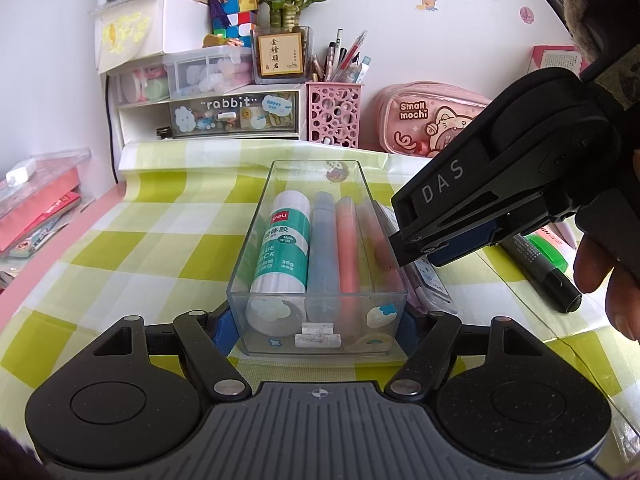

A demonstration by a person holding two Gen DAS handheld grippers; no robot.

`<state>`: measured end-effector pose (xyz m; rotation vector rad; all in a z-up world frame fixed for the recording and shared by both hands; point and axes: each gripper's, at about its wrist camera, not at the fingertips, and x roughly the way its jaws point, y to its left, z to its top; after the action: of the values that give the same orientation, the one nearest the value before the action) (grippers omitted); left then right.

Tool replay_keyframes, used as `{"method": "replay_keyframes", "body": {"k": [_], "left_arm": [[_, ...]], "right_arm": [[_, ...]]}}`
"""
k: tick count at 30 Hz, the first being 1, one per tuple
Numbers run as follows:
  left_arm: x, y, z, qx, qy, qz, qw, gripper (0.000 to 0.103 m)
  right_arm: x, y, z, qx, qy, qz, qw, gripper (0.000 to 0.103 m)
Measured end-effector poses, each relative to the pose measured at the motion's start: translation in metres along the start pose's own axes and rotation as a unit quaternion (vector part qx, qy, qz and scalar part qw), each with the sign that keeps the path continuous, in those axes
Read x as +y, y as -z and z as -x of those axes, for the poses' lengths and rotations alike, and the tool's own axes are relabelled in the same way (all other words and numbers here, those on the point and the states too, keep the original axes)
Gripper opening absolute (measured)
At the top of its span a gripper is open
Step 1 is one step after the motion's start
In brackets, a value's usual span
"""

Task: Organize stationery
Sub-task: 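Lift the pencil-lead case and carry it toward the clear tray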

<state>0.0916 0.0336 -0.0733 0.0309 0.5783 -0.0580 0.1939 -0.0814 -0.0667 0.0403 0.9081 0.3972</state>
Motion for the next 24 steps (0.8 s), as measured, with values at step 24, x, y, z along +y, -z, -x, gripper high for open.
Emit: {"method": "replay_keyframes", "body": {"k": [24], "left_arm": [[0.002,-0.001,0.000,0.001,0.004,0.004,1.0000,0.073]], "right_arm": [[0.005,-0.005,0.000,-0.003,0.016,0.027,0.999,0.014]]}}
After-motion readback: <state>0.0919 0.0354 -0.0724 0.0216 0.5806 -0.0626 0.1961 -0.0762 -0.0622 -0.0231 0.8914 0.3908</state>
